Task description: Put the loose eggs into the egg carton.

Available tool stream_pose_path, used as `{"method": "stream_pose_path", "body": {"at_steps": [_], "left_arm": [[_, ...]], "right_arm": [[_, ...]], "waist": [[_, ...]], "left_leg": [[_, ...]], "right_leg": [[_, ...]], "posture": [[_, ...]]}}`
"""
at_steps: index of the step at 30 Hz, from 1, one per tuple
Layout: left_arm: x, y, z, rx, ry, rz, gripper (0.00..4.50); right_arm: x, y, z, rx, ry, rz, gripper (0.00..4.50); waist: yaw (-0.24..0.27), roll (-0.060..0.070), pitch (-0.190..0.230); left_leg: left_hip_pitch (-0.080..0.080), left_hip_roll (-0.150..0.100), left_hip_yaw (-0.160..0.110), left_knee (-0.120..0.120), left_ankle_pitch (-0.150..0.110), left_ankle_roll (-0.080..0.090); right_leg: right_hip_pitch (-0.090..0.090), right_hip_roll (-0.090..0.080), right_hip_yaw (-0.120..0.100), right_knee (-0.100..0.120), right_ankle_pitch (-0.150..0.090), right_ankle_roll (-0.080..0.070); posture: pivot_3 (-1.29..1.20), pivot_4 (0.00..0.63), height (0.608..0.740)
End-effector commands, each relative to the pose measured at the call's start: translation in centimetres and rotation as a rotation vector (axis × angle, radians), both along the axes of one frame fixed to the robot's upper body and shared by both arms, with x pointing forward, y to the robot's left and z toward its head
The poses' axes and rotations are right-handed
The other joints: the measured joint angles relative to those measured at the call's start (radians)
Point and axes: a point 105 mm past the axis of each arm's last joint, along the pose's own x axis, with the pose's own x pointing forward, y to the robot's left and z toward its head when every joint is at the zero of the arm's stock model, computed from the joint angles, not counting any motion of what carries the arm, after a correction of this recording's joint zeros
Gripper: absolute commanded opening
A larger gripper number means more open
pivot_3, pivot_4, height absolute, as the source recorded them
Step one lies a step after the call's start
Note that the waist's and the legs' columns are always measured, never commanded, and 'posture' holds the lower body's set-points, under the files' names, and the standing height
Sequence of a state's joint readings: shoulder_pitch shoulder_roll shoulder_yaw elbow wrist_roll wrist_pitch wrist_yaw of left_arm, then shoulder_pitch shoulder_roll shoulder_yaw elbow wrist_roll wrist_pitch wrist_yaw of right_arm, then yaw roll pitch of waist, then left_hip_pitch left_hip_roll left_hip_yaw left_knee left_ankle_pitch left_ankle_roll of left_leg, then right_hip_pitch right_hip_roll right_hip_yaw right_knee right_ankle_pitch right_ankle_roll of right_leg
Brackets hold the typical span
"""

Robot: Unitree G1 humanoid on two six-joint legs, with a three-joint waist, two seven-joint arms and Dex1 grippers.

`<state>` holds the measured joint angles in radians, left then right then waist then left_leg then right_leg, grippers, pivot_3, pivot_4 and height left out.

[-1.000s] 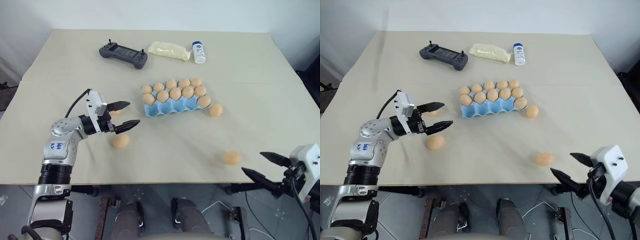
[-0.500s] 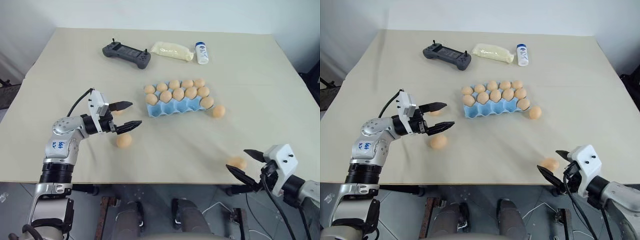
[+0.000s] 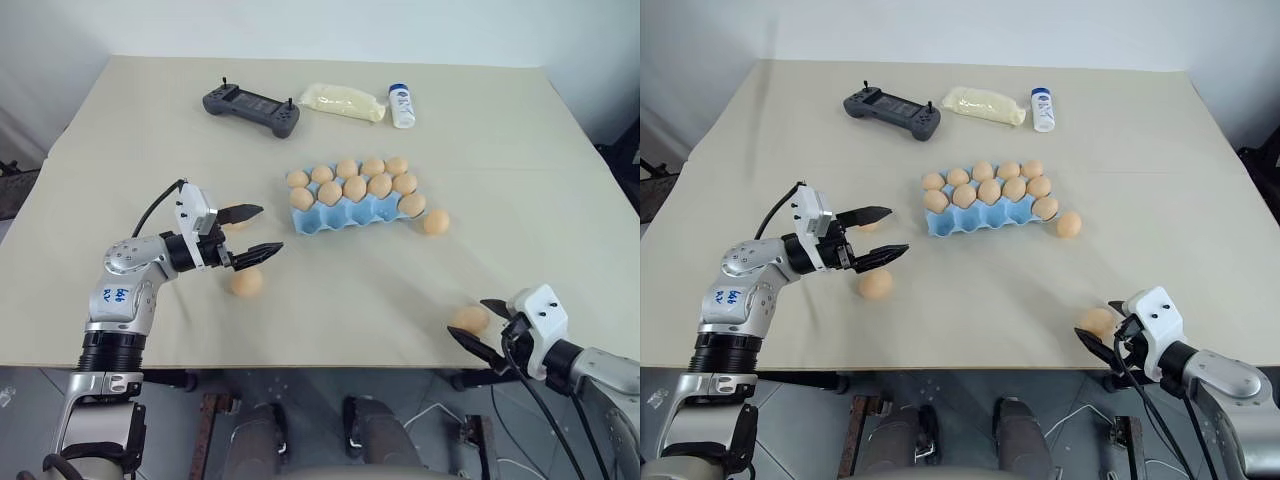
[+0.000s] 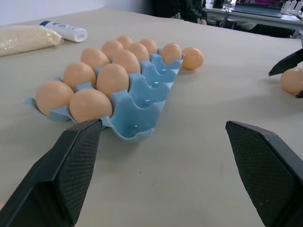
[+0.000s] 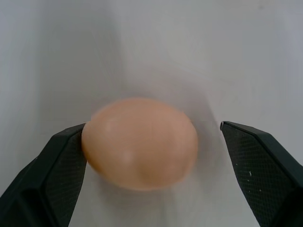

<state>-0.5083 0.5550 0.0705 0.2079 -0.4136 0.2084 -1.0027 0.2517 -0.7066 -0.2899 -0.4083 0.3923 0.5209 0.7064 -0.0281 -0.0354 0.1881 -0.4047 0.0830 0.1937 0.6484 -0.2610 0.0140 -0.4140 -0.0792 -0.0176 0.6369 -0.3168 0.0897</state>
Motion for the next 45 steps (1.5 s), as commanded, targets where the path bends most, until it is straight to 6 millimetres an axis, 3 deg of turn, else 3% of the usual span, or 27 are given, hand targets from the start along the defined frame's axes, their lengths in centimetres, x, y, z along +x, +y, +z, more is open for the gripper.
{"method": "stream_pose_path", "body": {"at_steps": [1,4,6,8,12,17,20,27,32,43,44,45], "left_arm": [[-0.2,0.1,1.2,-0.001,-0.052,0.005,4.5],[-0.2,0.2,1.2,-0.001,-0.054,0.01,4.5],[-0.3,0.3,1.3,-0.001,-0.055,0.011,4.5],[-0.4,0.3,1.3,-0.003,-0.055,0.008,4.5],[-0.8,0.0,1.2,-0.003,-0.04,-0.022,4.5],[-1.1,0.1,0.9,0.011,-0.06,-0.028,4.5],[-1.2,0.2,0.1,0.045,-0.056,-0.035,4.5],[-1.5,0.5,-2.1,0.138,-0.044,-0.017,4.5],[-1.8,0.9,-2.2,0.129,-0.059,0.006,4.5],[-2.3,2.3,-0.5,0.013,-0.107,0.094,4.5],[-2.4,2.5,-0.2,0.007,-0.111,0.103,4.5],[-2.5,2.8,0.2,-0.002,-0.119,0.116,4.5]], "right_arm": [[0.3,0.3,0.8,0.022,-0.04,0.017,3.52],[0.3,0.3,1.1,0.026,-0.044,0.019,2.44],[0.3,0.3,1.4,0.029,-0.051,0.018,2.14],[0.6,0.4,2.2,0.023,-0.082,0.021,2.12],[3.0,1.8,6.2,0.044,-0.232,0.029,2.11],[6.2,4.6,9.7,0.086,-0.344,0.063,2.09],[8.2,6.3,10.7,0.113,-0.373,0.086,2.09],[13.3,10.0,10.3,0.107,-0.371,0.111,2.09],[15.6,10.9,9.9,0.099,-0.381,0.098,2.09],[17.1,12.3,10.1,0.1,-0.409,0.149,2.09],[17.2,12.5,10.2,0.105,-0.411,0.157,2.63],[17.0,12.9,10.4,0.111,-0.414,0.173,2.79]], "waist": [[0.0,0.0,0.0],[0.0,0.0,0.0],[0.0,0.0,0.0],[0.0,0.0,0.0],[-0.011,0.0,0.0],[-0.008,0.0,0.0],[-0.009,0.0,0.0],[-0.01,0.001,0.0],[-0.009,0.001,0.0],[-0.029,0.001,0.0],[-0.03,0.001,0.0],[-0.033,0.001,0.0]], "left_leg": [[0.0,0.0,0.0,0.0,0.0,0.0],[0.0,0.0,0.0,0.0,0.0,0.0],[0.0,0.0,0.0,0.0,0.0,0.0],[0.0,0.0,0.0,0.0,0.0,0.0],[0.0,0.0,0.001,0.001,-0.001,-0.002],[0.0,0.001,0.0,0.0,0.0,-0.004],[-0.001,0.001,0.0,-0.001,0.0,-0.004],[-0.002,0.002,0.004,-0.001,0.003,-0.004],[-0.006,0.001,0.01,-0.001,0.003,-0.004],[-0.009,0.003,0.012,0.001,0.004,-0.005],[-0.009,0.003,0.012,0.001,0.005,-0.005],[-0.009,0.003,0.012,0.001,0.005,-0.005]], "right_leg": [[0.0,0.0,0.0,0.0,0.0,0.0],[0.0,0.0,0.0,0.0,0.0,0.0],[0.0,0.0,0.0,0.0,0.0,0.0],[0.0,0.0,0.0,0.0,0.0,0.0],[0.0,0.0,0.002,0.001,0.002,0.002],[0.0,-0.001,0.0,0.001,0.003,0.001],[-0.001,-0.002,0.0,0.0,0.002,0.001],[-0.004,-0.001,0.001,-0.001,0.002,0.001],[-0.01,-0.001,0.0,0.001,0.002,0.001],[-0.016,-0.001,-0.001,0.008,0.003,0.001],[-0.016,-0.001,-0.001,0.008,0.003,0.001],[-0.016,-0.001,-0.001,0.008,0.003,0.001]], "posture": [[0.0,0.15,0.74],[0.0,0.15,0.74],[0.0,0.15,0.74],[0.0,0.15,0.74],[0.0,0.15,0.74],[0.0,0.15,0.74],[0.0,0.15,0.74],[0.0,0.15,0.74],[0.0,0.15,0.74],[0.0,0.15,0.74],[0.0,0.15,0.74],[0.0,0.15,0.74]]}}
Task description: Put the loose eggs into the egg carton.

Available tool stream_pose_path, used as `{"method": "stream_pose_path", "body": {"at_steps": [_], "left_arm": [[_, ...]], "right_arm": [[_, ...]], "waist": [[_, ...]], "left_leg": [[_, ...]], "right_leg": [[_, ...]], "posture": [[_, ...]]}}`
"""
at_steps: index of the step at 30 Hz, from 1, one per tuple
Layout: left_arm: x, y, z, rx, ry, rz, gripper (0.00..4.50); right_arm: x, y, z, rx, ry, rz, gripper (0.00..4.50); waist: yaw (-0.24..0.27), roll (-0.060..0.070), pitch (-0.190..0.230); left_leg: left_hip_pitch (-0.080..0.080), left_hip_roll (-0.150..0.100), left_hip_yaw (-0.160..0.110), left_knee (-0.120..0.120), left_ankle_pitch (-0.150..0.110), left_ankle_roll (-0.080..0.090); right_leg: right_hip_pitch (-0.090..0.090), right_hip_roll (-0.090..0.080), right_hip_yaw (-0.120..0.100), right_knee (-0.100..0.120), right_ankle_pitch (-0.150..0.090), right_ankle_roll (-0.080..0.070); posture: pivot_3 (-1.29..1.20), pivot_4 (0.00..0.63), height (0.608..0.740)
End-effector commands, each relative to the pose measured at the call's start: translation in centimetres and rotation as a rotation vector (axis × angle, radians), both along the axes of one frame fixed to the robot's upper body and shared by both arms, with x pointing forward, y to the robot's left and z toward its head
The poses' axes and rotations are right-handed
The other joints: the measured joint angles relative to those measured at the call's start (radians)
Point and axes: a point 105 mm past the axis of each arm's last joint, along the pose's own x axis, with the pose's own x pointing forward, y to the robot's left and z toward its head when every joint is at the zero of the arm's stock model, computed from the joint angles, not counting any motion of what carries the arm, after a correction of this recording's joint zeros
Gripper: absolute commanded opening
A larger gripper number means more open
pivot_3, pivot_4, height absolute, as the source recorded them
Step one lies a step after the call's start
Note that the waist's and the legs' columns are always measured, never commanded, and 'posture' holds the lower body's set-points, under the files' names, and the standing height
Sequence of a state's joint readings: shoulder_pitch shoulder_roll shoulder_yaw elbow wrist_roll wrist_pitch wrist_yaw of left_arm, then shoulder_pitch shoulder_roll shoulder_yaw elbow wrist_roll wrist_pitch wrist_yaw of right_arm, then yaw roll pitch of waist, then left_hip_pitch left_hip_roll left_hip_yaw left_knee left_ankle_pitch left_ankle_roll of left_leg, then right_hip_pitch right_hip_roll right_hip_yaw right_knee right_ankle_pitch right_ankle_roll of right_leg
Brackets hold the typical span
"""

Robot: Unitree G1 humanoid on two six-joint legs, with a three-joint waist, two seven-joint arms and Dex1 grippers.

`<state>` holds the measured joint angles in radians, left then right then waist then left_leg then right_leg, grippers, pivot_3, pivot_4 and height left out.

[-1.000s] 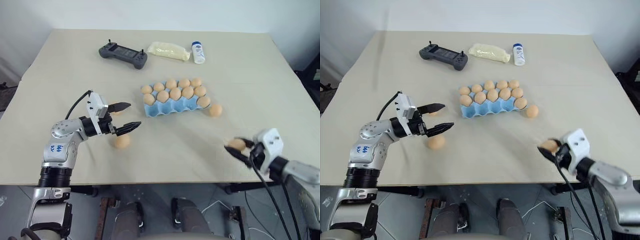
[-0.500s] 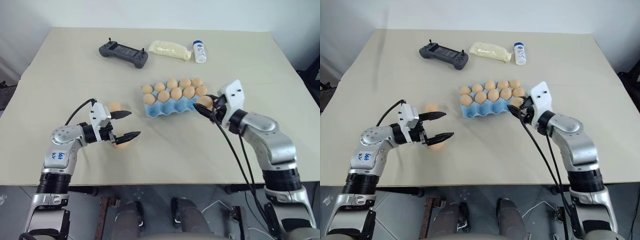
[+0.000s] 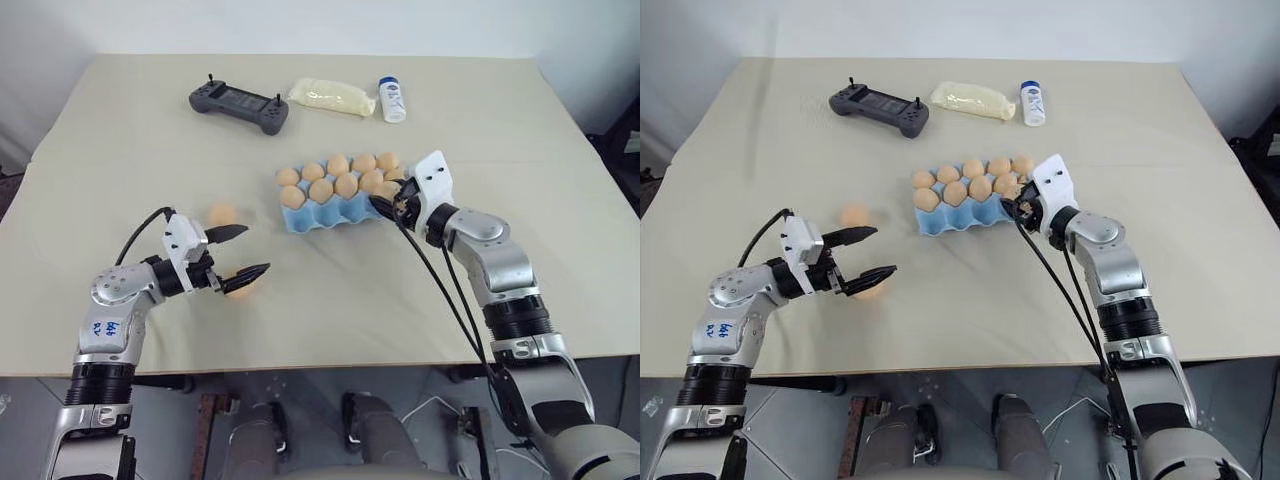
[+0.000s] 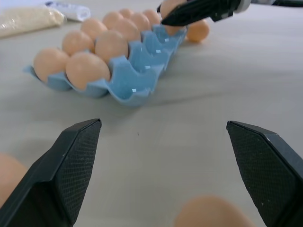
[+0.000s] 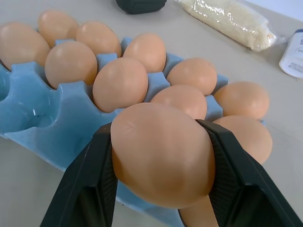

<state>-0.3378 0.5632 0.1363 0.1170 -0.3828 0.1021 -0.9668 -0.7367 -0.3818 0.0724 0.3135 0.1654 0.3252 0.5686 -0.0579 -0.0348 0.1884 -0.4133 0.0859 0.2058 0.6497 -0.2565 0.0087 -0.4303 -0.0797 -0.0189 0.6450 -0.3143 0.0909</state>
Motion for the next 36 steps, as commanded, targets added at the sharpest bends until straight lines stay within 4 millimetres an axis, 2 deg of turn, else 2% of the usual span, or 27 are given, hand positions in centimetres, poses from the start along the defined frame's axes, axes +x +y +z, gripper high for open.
{"method": "stream_pose_path", "body": {"at_steps": [1,5,6,12,15,19,24,26,32,36], "left_arm": [[-0.7,0.9,2.3,-0.041,-0.07,0.029,4.5],[-1.3,1.0,2.6,-0.054,-0.066,0.032,4.5],[-1.5,1.0,2.6,-0.058,-0.062,0.032,4.5],[-2.1,0.8,2.5,-0.065,-0.049,0.027,4.5],[-2.2,0.7,2.4,-0.06,-0.051,0.036,4.5],[-2.3,0.5,2.1,-0.062,-0.044,0.038,4.5],[-2.0,-0.2,2.4,-0.074,-0.053,0.013,4.5],[-1.9,-0.6,2.4,-0.074,-0.054,-0.008,4.5],[-1.6,-2.0,2.2,-0.089,-0.042,-0.097,4.5],[-1.1,-2.5,2.4,-0.104,-0.036,-0.13,4.5]], "right_arm": [[-0.3,1.1,1.7,0.013,-0.062,0.063,3.06],[-0.3,1.5,1.9,0.024,-0.068,0.081,4.4],[-0.2,1.5,2.0,0.028,-0.069,0.077,4.46],[0.3,1.2,2.6,0.032,-0.082,0.064,4.46],[-0.9,-0.3,3.6,0.043,-0.103,0.073,4.46],[-4.1,-3.7,3.6,0.022,-0.101,0.096,4.46],[-8.3,-9.0,1.9,-0.033,0.005,0.028,4.46],[-9.5,-10.5,1.1,-0.043,0.052,-0.004,4.46],[-13.3,-13.0,-0.8,-0.047,0.158,-0.062,4.46],[-14.8,-13.5,-1.5,-0.043,0.188,-0.104,4.46]], "waist": [[-0.006,0.0,0.0],[-0.01,0.0,0.0],[-0.012,0.0,0.0],[-0.024,0.0,0.0],[-0.023,0.0,0.0],[-0.009,0.0,0.0],[0.005,0.0,0.0],[0.006,0.0,0.0],[0.004,0.001,0.0],[0.004,0.001,0.0]], "left_leg": [[0.0,0.0,0.0,0.0,0.0,0.0],[0.001,0.001,0.0,-0.001,0.0,-0.001],[0.001,0.001,0.0,-0.001,0.001,-0.001],[0.001,0.001,0.0,-0.001,0.001,-0.001],[0.001,0.001,0.0,-0.001,0.001,-0.002],[0.0,0.001,-0.002,-0.002,0.0,-0.002],[-0.001,0.001,-0.001,-0.002,-0.002,-0.001],[0.0,0.001,-0.001,-0.002,-0.002,-0.001],[0.005,0.0,-0.001,-0.002,-0.005,-0.002],[0.006,-0.001,-0.002,-0.002,-0.005,-0.002]], "right_leg": [[0.0,0.0,0.0,0.0,0.0,0.0],[0.0,0.001,0.0,0.001,0.0,0.0],[0.0,0.001,0.0,0.001,0.0,0.0],[0.0,0.0,0.0,0.001,0.0,0.0],[0.0,0.0,0.0,0.001,0.0,0.0],[0.0,-0.001,-0.002,-0.002,0.0,0.0],[0.001,-0.001,-0.003,-0.007,0.0,0.0],[0.003,-0.001,-0.003,-0.007,0.0,0.0],[0.006,-0.001,-0.001,-0.007,0.001,0.0],[0.007,0.0,-0.002,-0.006,0.001,0.0]], "posture": [[0.0,0.15,0.74],[0.0,0.15,0.74],[0.0,0.15,0.74],[0.0,0.15,0.74],[0.0,0.15,0.74],[0.0,0.15,0.74],[0.0,0.15,0.74],[0.0,0.15,0.74],[0.0,0.15,0.74],[0.0,0.15,0.74]]}}
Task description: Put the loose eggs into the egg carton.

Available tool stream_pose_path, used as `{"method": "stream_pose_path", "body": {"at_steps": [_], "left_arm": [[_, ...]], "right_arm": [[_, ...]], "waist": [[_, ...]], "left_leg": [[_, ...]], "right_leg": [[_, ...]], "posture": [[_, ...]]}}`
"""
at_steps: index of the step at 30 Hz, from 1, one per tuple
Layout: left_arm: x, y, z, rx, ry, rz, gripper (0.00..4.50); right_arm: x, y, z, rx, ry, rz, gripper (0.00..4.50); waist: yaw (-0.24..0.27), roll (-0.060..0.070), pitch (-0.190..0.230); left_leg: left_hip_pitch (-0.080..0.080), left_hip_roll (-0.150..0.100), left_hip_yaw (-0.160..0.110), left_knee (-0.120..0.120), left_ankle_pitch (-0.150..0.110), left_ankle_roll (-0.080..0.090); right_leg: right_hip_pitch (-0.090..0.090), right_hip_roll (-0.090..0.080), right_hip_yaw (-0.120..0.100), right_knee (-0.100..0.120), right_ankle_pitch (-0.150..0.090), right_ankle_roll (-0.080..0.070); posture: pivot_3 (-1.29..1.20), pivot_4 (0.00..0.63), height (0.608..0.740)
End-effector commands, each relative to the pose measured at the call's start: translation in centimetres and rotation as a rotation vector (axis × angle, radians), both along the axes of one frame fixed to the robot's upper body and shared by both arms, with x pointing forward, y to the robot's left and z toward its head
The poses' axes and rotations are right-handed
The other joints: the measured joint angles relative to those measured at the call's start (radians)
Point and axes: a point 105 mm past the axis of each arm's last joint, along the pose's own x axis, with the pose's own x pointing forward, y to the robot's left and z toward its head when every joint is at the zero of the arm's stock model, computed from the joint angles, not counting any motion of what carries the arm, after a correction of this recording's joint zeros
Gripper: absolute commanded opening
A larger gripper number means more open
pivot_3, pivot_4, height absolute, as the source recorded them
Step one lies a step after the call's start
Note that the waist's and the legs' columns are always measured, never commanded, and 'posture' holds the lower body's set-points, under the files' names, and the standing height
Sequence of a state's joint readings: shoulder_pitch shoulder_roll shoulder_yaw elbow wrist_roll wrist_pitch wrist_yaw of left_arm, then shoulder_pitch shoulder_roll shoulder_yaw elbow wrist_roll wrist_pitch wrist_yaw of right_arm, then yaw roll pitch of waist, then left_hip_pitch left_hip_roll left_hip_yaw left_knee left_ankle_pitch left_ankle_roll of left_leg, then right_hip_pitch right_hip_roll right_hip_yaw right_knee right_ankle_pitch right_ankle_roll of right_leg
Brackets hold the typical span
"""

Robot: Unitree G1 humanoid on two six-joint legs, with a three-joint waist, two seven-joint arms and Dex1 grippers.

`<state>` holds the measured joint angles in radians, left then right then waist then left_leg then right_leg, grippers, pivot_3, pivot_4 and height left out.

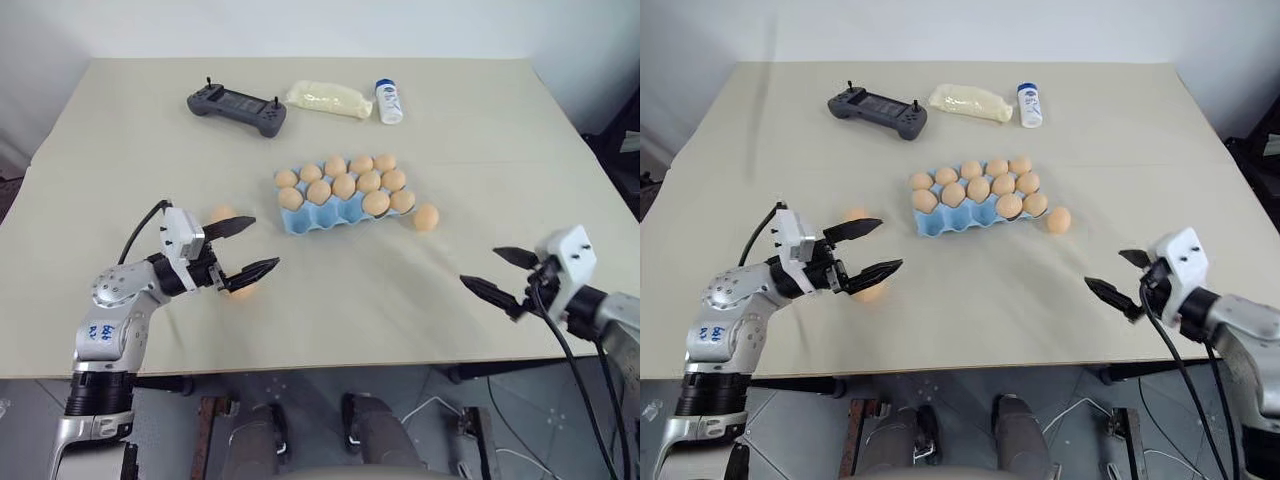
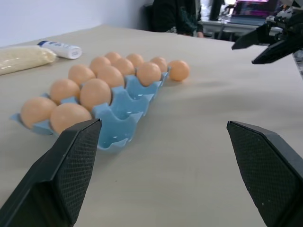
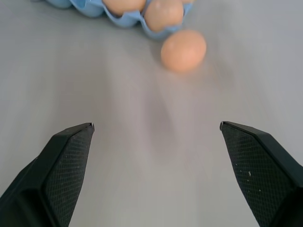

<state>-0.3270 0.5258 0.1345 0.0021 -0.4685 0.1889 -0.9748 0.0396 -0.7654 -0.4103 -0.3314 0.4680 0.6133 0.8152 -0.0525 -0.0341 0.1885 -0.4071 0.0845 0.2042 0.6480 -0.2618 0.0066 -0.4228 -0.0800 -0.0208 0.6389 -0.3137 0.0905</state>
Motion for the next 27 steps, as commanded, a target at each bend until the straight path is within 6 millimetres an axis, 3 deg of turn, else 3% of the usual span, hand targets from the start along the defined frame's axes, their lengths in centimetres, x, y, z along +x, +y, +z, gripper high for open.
{"method": "stream_pose_path", "body": {"at_steps": [1,6,10,20,27], "left_arm": [[0.1,-0.3,0.8,-0.004,-0.032,-0.041,4.5],[0.5,-0.4,1.0,-0.006,-0.036,-0.059,4.5],[0.4,-0.4,1.1,-0.002,-0.032,-0.081,4.5],[0.1,-0.4,0.9,-0.015,-0.04,-0.091,4.5],[-0.4,0.1,0.8,-0.004,-0.047,-0.06,4.5]], "right_arm": [[-0.6,0.2,1.7,-0.008,-0.062,-0.008,4.46],[0.6,1.2,2.2,0.015,-0.127,-0.015,4.46],[3.9,2.6,2.4,0.042,-0.188,-0.029,4.46],[11.5,4.8,0.7,-0.05,-0.219,-0.041,4.46],[14.7,4.9,-0.3,-0.083,-0.206,-0.057,4.46]], "waist": [[-0.003,0.0,0.0],[-0.004,0.0,0.0],[-0.008,0.0,0.0],[-0.005,0.0,0.0],[-0.008,0.0,0.0]], "left_leg": [[0.0,0.0,0.0,0.0,0.0,0.0],[0.001,0.0,0.0,0.001,0.0,0.001],[0.001,0.0,0.0,0.001,0.001,0.001],[-0.003,-0.001,0.002,0.0,0.005,0.003],[-0.003,-0.001,0.003,0.0,0.005,0.002]], "right_leg": [[0.0,0.0,0.0,0.0,0.0,0.0],[0.001,0.0,0.0,0.0,0.001,0.0],[0.001,0.0,0.001,0.0,0.001,0.0],[-0.003,0.0,0.001,0.0,0.001,0.0],[-0.004,0.001,0.001,0.001,0.001,0.0]], "posture": [[0.0,0.15,0.74],[0.0,0.15,0.74],[0.0,0.15,0.74],[0.0,0.15,0.74],[0.0,0.15,0.74]]}}
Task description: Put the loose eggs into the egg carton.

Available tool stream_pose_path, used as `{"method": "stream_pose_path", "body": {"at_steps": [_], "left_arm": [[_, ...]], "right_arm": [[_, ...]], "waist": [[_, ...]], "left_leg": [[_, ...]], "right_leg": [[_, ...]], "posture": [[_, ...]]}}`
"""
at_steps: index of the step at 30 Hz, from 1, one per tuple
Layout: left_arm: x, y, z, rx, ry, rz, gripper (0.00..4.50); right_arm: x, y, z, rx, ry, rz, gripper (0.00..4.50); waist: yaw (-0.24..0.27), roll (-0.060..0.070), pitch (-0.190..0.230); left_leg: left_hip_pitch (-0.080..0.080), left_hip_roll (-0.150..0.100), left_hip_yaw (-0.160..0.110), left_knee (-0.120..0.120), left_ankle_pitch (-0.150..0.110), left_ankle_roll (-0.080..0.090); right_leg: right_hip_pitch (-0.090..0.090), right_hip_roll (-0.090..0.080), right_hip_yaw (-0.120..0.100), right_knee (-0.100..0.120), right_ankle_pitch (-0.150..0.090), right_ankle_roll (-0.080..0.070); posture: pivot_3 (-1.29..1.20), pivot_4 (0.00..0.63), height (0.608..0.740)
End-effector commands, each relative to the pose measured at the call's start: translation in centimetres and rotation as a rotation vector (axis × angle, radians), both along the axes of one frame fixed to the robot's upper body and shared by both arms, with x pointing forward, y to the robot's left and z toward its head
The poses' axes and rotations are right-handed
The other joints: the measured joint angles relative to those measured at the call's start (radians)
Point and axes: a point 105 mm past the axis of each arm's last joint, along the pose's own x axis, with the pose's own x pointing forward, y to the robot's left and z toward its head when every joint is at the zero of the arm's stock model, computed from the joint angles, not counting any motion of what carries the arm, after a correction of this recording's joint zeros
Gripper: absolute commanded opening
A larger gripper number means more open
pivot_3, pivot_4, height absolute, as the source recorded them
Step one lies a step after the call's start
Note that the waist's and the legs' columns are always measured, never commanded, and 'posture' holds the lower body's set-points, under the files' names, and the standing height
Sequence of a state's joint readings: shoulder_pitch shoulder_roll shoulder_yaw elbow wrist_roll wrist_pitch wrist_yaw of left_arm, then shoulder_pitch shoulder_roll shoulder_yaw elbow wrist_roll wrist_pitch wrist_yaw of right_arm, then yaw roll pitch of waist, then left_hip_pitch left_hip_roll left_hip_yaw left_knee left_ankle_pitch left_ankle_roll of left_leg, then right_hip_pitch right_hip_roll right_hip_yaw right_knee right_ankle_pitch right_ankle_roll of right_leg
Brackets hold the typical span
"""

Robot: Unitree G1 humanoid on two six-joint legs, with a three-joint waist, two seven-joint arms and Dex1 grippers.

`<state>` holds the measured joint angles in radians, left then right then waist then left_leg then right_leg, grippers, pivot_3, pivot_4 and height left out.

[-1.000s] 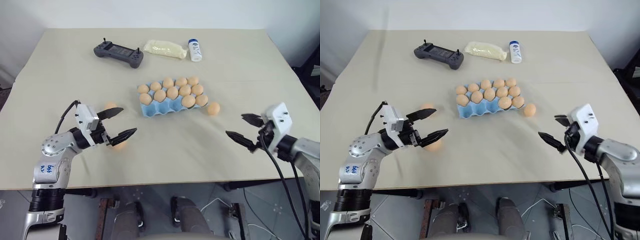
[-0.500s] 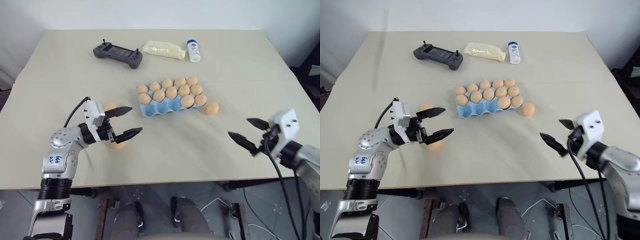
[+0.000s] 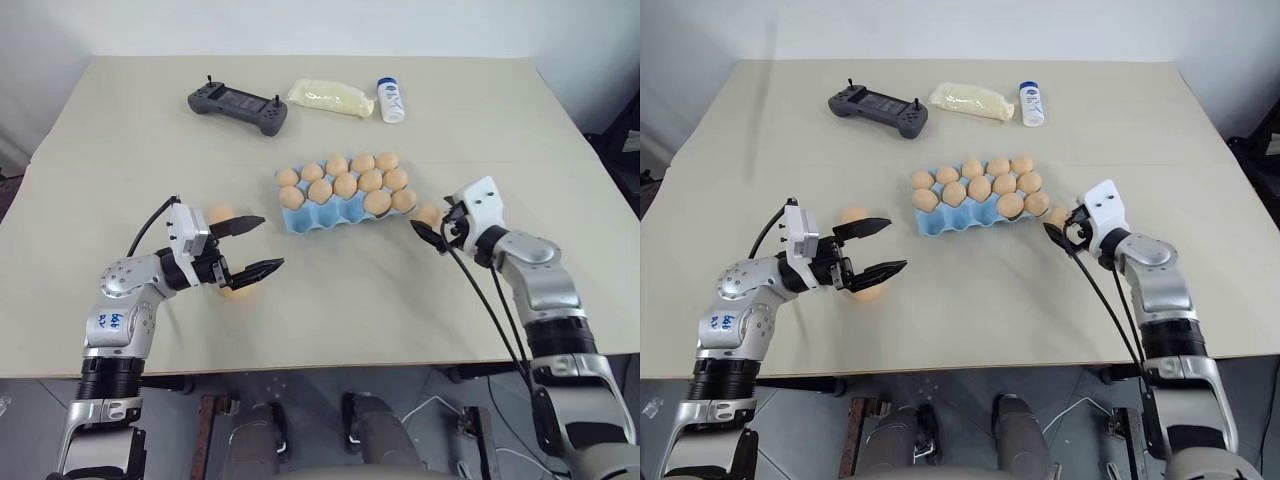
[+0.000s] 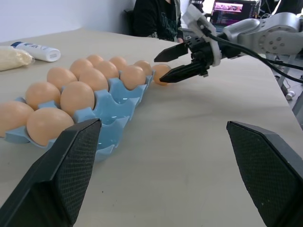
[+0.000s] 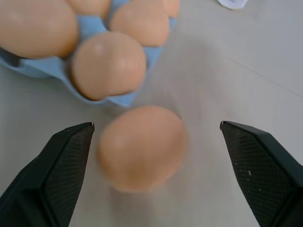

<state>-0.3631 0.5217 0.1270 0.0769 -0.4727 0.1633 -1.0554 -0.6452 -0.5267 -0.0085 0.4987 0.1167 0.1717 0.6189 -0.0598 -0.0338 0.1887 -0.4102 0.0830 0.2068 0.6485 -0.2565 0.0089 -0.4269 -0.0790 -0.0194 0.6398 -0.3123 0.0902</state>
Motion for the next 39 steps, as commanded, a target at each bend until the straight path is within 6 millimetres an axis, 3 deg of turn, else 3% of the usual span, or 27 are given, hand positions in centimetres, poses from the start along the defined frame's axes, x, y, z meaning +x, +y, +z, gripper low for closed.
{"method": "stream_pose_path", "body": {"at_steps": [1,2,5,9,11,16,21,25,31,39], "left_arm": [[-0.6,0.3,1.1,0.0,-0.06,0.013,4.5],[-0.6,0.3,1.1,0.0,-0.062,0.018,4.5],[-0.9,0.5,1.1,0.001,-0.065,0.032,4.5],[-1.2,0.8,1.1,0.0,-0.067,0.054,4.5],[-1.4,0.9,1.0,-0.001,-0.068,0.066,4.5],[-1.7,1.3,1.1,-0.002,-0.074,0.098,4.5],[-2.0,1.6,1.2,-0.003,-0.077,0.116,4.5],[-2.0,1.9,1.3,-0.001,-0.075,0.122,4.5],[-1.9,2.0,1.0,0.029,-0.072,0.106,4.5],[-2.1,2.2,1.0,0.037,-0.085,0.126,4.5]], "right_arm": [[0.8,0.0,0.4,0.005,-0.019,0.001,4.46],[0.9,0.0,0.3,0.01,-0.015,0.002,4.46],[1.1,0.1,0.3,0.055,-0.004,0.002,3.83],[0.7,0.0,0.9,0.08,-0.017,0.012,2.43],[-0.1,-0.2,1.4,0.07,-0.023,0.025,2.02],[-2.6,0.2,3.5,0.031,-0.052,0.072,1.95],[-4.0,4.0,6.3,0.058,-0.08,0.186,1.93],[-3.1,8.4,7.3,0.109,-0.095,0.276,1.93],[-0.6,12.5,7.1,0.127,-0.097,0.306,1.93],[0.9,14.7,6.6,0.136,-0.083,0.338,1.93]], "waist": [[-0.001,0.0,0.0],[-0.001,0.0,0.0],[-0.002,0.0,0.0],[-0.004,0.0,0.0],[-0.003,0.0,0.0],[0.001,0.0,0.0],[-0.01,0.0,0.0],[-0.026,0.0,0.0],[-0.027,0.0,0.0],[-0.026,0.0,0.0]], "left_leg": [[0.0,0.0,0.0,0.0,0.0,0.0],[0.0,0.0,0.0,0.0,0.0,0.0],[0.0,0.001,0.0,0.001,0.001,-0.001],[0.001,0.003,0.0,0.001,0.001,-0.002],[0.001,0.003,0.0,0.001,0.001,-0.002],[0.001,0.004,0.0,-0.001,0.001,-0.002],[0.001,0.006,0.0,0.0,-0.002,-0.007],[0.002,0.009,0.0,0.0,-0.001,-0.007],[0.002,0.012,0.0,-0.002,0.003,-0.013],[-0.001,0.011,0.0,-0.002,0.005,-0.009]], "right_leg": [[0.0,0.0,0.0,0.0,0.0,0.0],[0.0,0.0,0.0,0.001,0.0,0.0],[-0.001,0.0,0.001,0.002,0.0,0.0],[-0.001,-0.001,0.001,0.004,0.0,0.0],[-0.001,-0.001,0.001,0.005,0.0,0.0],[-0.001,-0.003,0.001,0.004,0.0,0.0],[-0.001,-0.004,0.001,0.004,0.0,-0.001],[-0.001,-0.002,0.0,0.005,0.002,-0.004],[-0.003,0.001,-0.001,0.005,0.002,-0.008],[-0.004,0.002,-0.002,0.003,0.002,-0.008]], "posture": [[0.0,0.15,0.74],[0.0,0.15,0.74],[0.0,0.15,0.74],[0.0,0.15,0.74],[0.0,0.15,0.74],[0.0,0.15,0.74],[0.0,0.15,0.74],[0.0,0.15,0.74],[0.0,0.15,0.74],[0.0,0.15,0.74]]}}
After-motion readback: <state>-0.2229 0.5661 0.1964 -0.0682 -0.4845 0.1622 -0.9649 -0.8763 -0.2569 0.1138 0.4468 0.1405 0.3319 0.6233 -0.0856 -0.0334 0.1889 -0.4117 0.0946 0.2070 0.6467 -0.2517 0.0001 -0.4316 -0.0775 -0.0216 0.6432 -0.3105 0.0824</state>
